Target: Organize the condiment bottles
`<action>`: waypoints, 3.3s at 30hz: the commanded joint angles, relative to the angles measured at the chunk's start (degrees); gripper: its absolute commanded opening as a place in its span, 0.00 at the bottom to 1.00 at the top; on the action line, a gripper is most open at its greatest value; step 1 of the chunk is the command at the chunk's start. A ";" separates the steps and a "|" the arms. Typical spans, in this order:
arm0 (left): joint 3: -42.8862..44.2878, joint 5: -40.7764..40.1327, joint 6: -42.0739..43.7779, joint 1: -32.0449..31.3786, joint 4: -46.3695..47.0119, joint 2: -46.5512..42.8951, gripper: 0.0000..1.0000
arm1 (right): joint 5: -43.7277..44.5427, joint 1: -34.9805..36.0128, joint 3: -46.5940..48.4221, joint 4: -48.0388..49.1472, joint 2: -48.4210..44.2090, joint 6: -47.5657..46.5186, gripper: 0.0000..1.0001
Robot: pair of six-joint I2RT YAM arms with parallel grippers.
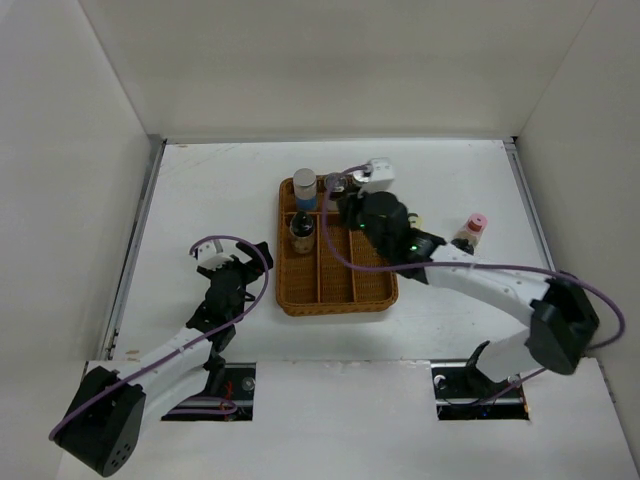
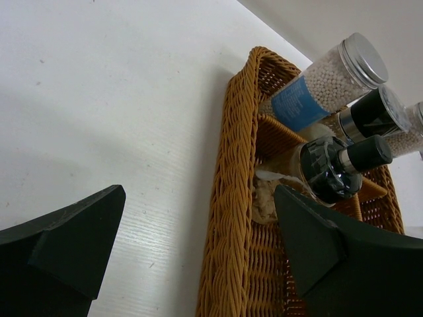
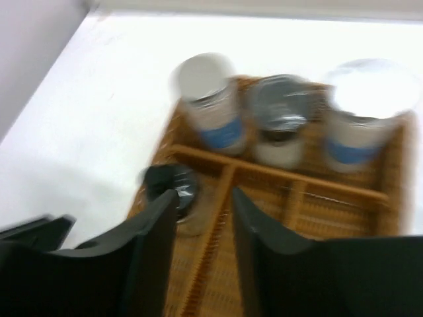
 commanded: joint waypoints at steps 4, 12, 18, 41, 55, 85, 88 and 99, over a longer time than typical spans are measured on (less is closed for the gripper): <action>0.79 0.40 -0.55 -0.24 2.54 0.93 1.00 | 10.28 -12.94 -13.66 -0.52 -11.56 2.72 0.35; 1.23 -0.04 -0.38 -0.68 3.77 2.42 1.00 | 12.59 -19.28 -16.93 -4.31 -9.03 2.81 0.86; 0.88 -0.13 0.06 -0.51 3.59 1.20 1.00 | 8.63 -21.39 -15.43 -2.56 -3.49 3.51 0.77; 1.31 0.22 -0.03 -0.34 3.86 2.51 1.00 | 3.36 -5.23 -7.80 5.44 -6.32 1.75 0.46; 0.79 0.39 0.15 -0.16 3.51 1.19 1.00 | 4.59 -2.58 2.59 4.21 13.29 0.70 0.49; 0.35 2.16 -2.05 -0.60 4.74 2.25 1.00 | 28.84 -18.40 -24.48 -25.92 -40.93 15.28 0.80; 0.35 2.59 -2.40 -0.16 4.74 2.77 1.00 | 27.88 -20.77 -25.36 -29.27 -39.35 18.27 0.91; -0.09 3.57 -3.10 0.28 4.65 1.63 1.00 | 16.20 -29.91 -29.49 -19.97 -29.24 17.31 0.95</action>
